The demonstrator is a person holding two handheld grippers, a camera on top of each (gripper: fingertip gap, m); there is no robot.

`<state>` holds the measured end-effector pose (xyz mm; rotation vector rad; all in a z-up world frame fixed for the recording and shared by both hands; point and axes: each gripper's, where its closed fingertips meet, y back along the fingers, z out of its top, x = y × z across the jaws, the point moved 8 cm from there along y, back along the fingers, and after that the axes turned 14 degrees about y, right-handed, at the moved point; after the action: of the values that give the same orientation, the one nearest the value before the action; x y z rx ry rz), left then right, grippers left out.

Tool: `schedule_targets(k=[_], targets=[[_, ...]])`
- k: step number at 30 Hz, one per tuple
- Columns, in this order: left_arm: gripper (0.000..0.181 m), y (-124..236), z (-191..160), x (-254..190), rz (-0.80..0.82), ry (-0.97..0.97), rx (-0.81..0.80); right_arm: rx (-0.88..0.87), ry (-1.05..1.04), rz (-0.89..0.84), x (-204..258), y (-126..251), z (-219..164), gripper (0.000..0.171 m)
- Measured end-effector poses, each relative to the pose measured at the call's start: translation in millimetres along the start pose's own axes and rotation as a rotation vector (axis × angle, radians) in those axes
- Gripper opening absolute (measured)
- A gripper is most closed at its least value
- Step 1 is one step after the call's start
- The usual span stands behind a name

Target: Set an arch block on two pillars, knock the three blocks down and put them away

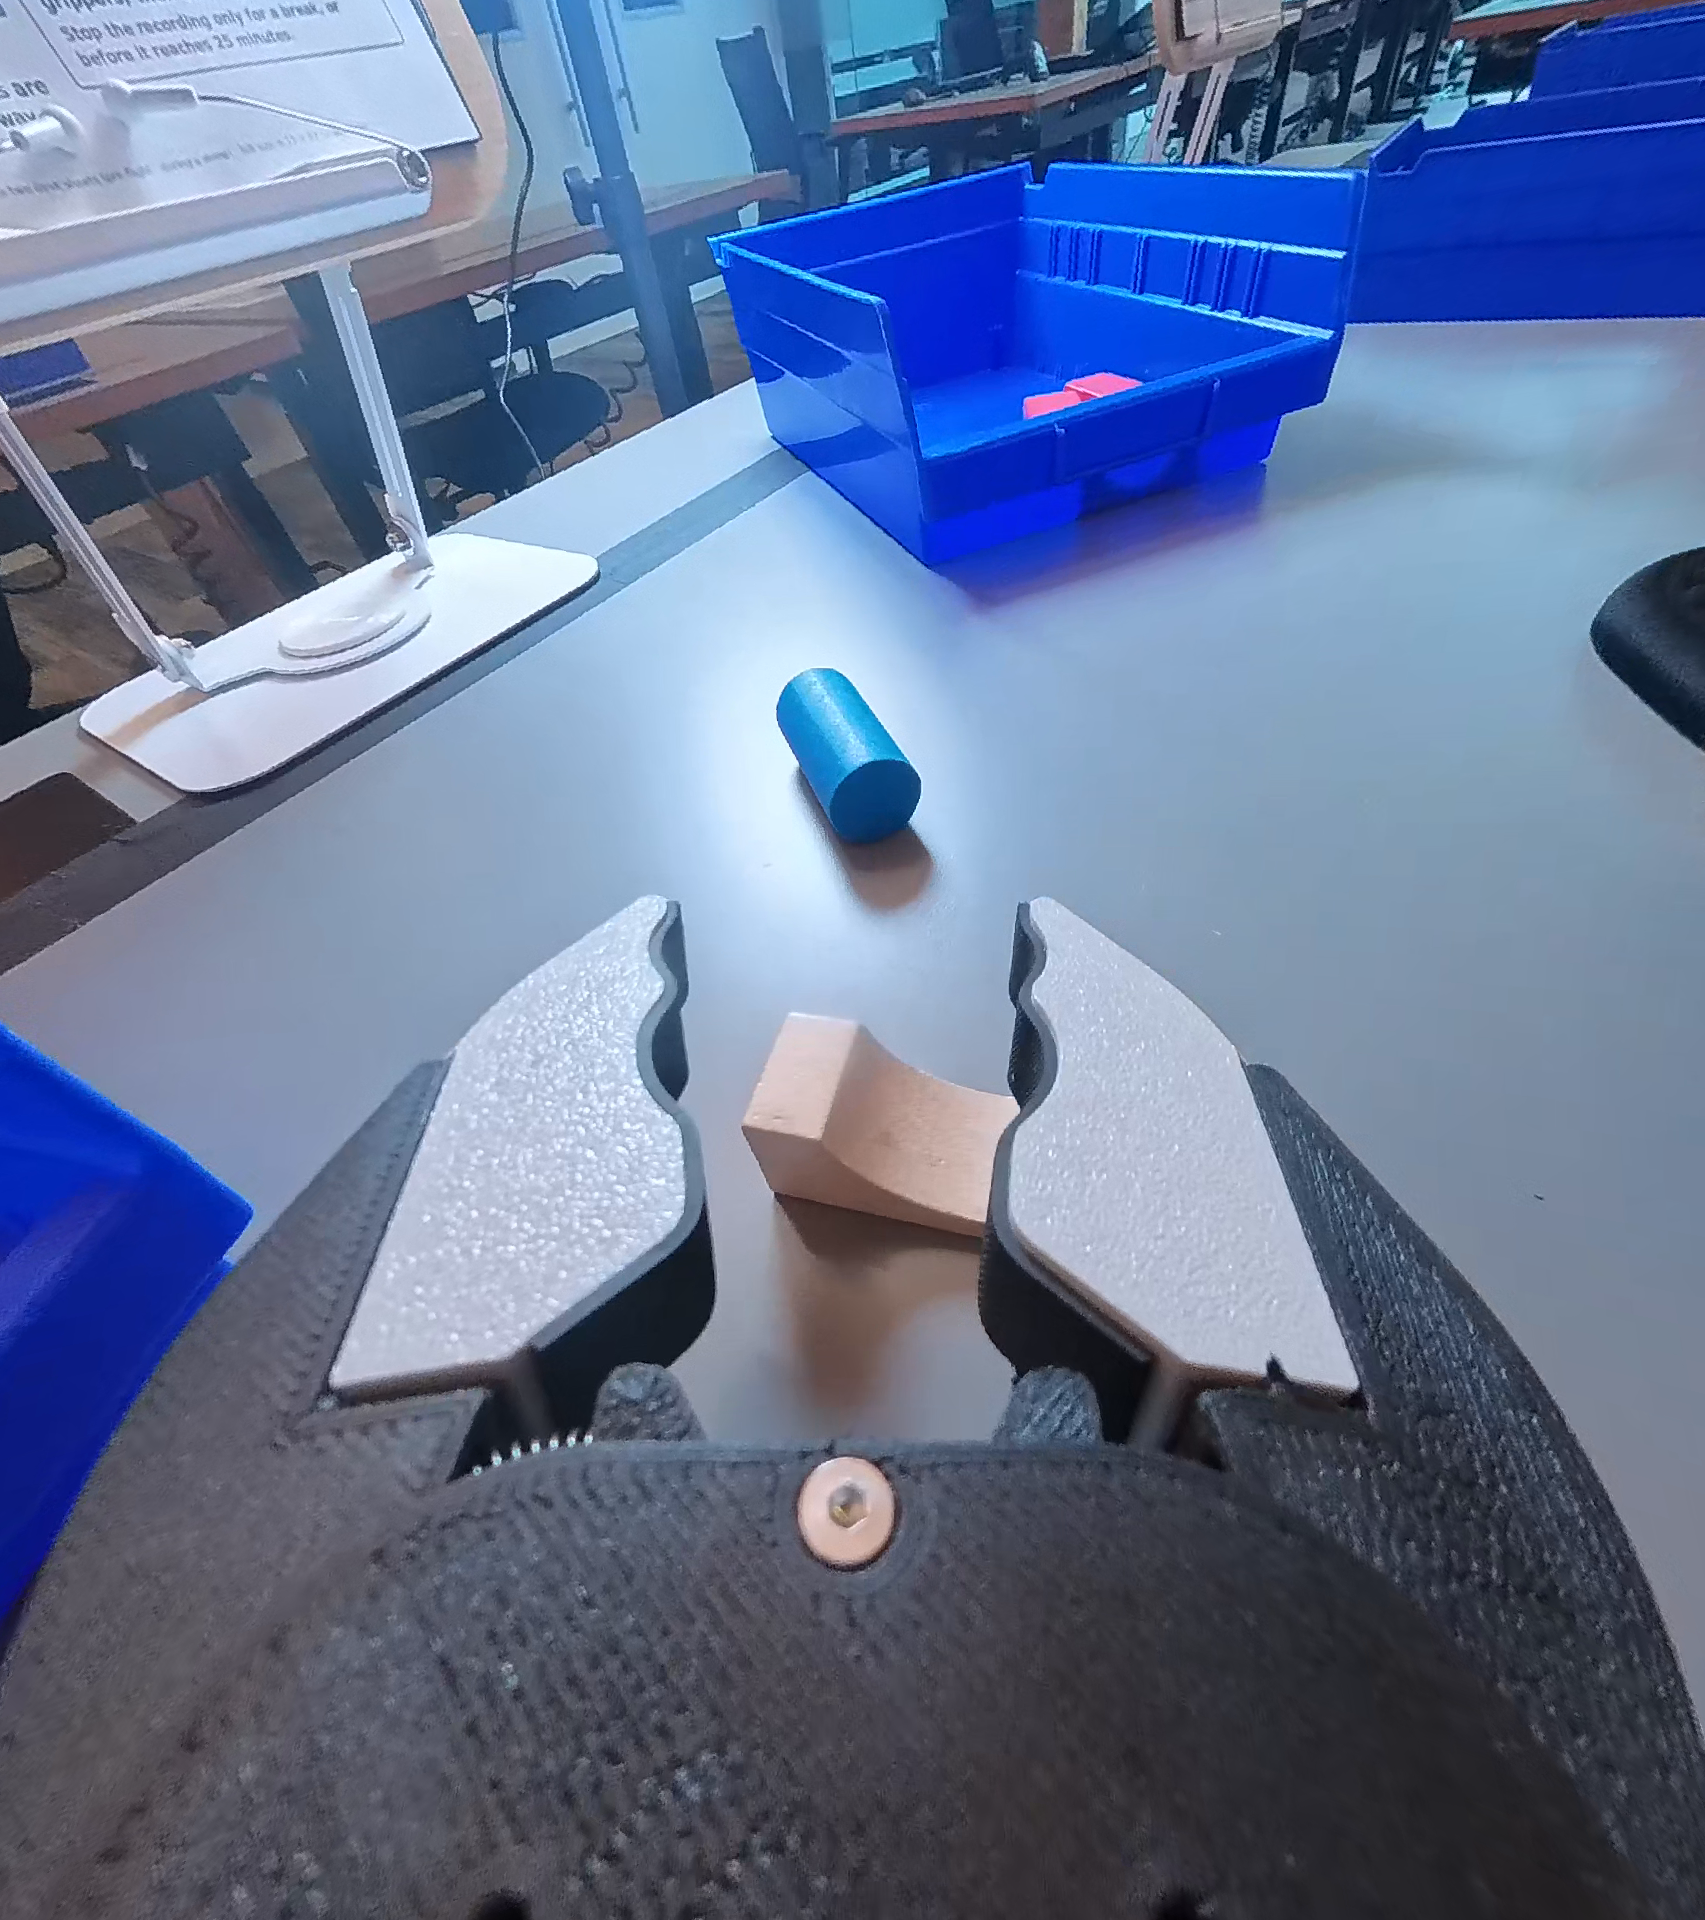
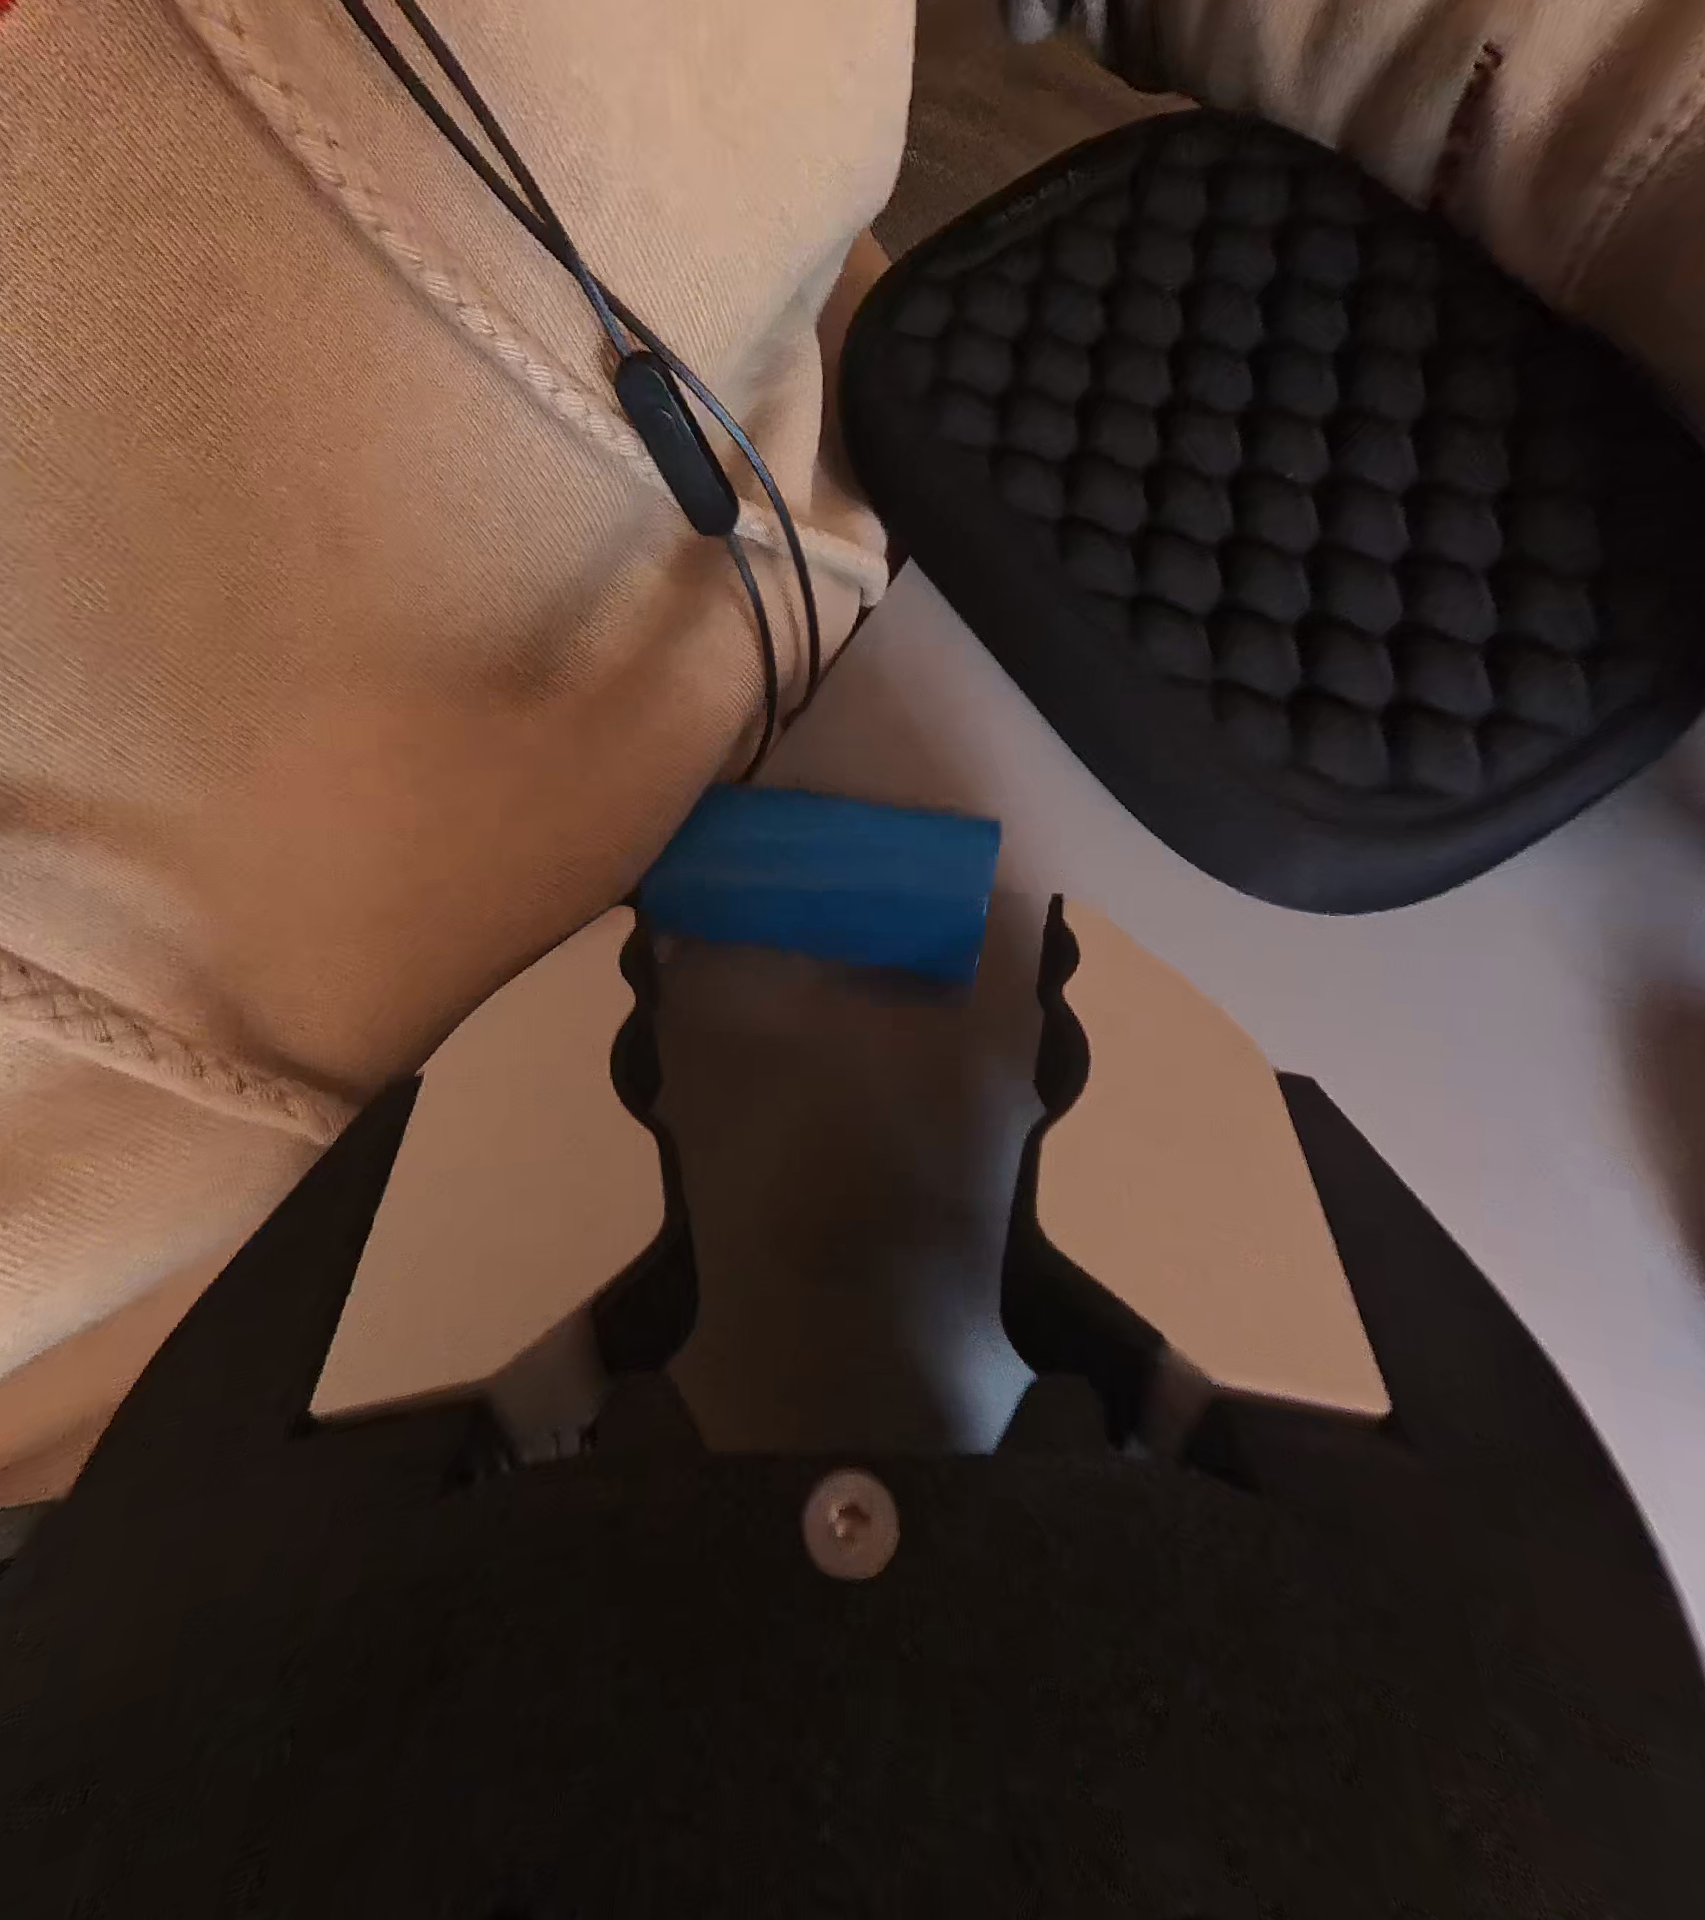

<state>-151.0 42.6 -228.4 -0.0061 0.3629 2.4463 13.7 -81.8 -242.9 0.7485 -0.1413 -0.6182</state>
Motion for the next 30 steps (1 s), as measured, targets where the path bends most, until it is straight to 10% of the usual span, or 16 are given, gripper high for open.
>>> schedule_targets(k=[9,18,30], targets=[[0.06,-0.7,-0.4,-1.1,-0.002,-0.016,0.007,0.105,0.005,-0.021,-1.9,-12.8,2.4,0.045],[0.06,-1.0,-1.3,-3.3,-0.007,-0.035,0.016,-0.073,-0.156,-0.263,-33.9,61.1,-31.2,0.034],[0.059,-1.2,-1.6,-4.9,-0.003,-0.043,0.014,0.037,-0.673,-1.547,-26.0,276.4,-148.0,0.034]])
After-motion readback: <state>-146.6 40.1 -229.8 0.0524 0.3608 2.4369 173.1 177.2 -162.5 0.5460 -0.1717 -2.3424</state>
